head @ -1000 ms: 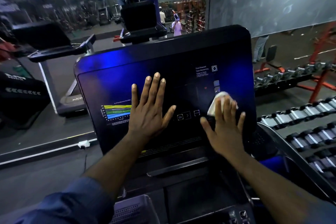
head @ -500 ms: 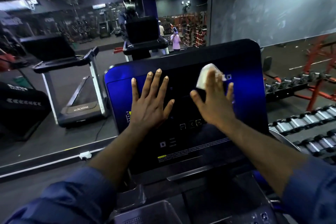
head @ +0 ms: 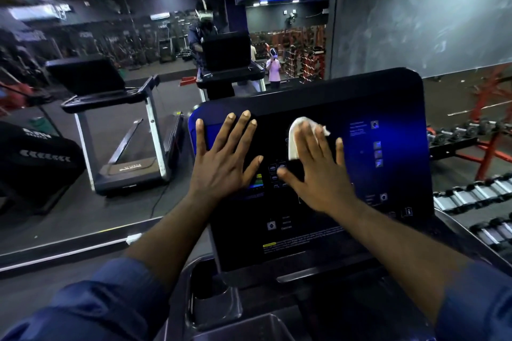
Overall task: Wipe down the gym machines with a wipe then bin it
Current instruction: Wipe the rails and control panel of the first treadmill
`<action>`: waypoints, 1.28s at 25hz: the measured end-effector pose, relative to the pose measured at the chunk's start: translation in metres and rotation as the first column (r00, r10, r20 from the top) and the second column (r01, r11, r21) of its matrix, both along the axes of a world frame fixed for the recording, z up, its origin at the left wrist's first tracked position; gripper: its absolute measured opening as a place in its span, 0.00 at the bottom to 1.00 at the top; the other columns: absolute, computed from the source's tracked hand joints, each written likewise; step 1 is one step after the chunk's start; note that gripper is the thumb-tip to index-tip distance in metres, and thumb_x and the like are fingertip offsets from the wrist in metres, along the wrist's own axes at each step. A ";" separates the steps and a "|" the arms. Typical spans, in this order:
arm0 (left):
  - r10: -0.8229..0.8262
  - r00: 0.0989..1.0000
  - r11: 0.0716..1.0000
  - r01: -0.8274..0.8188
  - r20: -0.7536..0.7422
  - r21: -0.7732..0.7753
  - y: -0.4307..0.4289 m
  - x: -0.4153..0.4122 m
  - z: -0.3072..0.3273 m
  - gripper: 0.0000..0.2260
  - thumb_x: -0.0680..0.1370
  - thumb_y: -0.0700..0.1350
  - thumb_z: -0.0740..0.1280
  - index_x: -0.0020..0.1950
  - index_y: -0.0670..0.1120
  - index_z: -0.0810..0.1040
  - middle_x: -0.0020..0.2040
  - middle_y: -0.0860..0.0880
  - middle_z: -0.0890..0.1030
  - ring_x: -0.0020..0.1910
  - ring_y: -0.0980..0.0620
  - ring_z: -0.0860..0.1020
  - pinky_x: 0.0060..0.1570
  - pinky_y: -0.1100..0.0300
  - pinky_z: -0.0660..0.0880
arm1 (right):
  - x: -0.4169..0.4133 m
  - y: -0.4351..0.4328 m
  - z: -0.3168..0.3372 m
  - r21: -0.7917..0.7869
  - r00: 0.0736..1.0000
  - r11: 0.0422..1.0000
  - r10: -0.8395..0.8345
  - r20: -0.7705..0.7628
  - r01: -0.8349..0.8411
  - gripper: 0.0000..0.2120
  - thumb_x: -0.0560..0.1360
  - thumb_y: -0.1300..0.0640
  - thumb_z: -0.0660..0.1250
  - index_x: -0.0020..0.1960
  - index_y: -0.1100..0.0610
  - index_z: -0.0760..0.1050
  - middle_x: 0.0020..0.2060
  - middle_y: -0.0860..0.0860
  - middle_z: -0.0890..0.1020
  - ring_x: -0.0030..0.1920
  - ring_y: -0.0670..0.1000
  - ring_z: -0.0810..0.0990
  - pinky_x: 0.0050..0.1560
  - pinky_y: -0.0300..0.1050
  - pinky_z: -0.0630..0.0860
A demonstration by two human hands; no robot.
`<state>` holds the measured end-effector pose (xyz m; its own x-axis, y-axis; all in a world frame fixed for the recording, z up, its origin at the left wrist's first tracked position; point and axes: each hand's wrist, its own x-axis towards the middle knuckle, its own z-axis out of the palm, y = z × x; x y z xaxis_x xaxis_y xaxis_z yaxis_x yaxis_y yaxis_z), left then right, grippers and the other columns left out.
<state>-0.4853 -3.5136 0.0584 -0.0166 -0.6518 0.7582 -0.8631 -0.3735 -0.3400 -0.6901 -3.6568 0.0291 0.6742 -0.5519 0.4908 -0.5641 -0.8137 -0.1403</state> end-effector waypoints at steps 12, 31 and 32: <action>-0.217 0.897 0.916 0.050 -0.386 -0.399 0.011 0.009 -0.007 0.30 0.83 0.56 0.64 0.82 0.44 0.65 0.83 0.37 0.57 0.82 0.37 0.58 0.80 0.34 0.52 | 0.008 0.037 -0.028 -0.099 0.997 0.994 -0.046 -0.061 0.040 0.42 0.80 0.25 0.43 0.84 0.47 0.33 0.83 0.45 0.34 0.83 0.51 0.35 0.79 0.73 0.44; -0.599 0.027 0.791 -0.135 -0.800 -0.597 0.010 0.034 -0.002 0.24 0.86 0.63 0.50 0.59 0.49 0.79 0.51 0.56 0.82 0.49 0.69 0.78 0.55 0.63 0.72 | 0.088 0.081 0.008 -0.352 0.953 0.893 0.214 -0.214 -0.280 0.36 0.83 0.29 0.42 0.84 0.44 0.40 0.84 0.42 0.42 0.83 0.47 0.40 0.81 0.65 0.42; -0.587 0.043 0.799 -0.126 -0.808 -0.587 0.010 0.032 -0.002 0.24 0.85 0.64 0.50 0.61 0.50 0.79 0.51 0.57 0.82 0.48 0.72 0.77 0.53 0.66 0.71 | 0.081 0.072 0.009 -0.377 0.955 0.885 0.200 -0.220 -0.273 0.36 0.82 0.28 0.42 0.84 0.43 0.40 0.84 0.42 0.43 0.83 0.47 0.42 0.81 0.65 0.41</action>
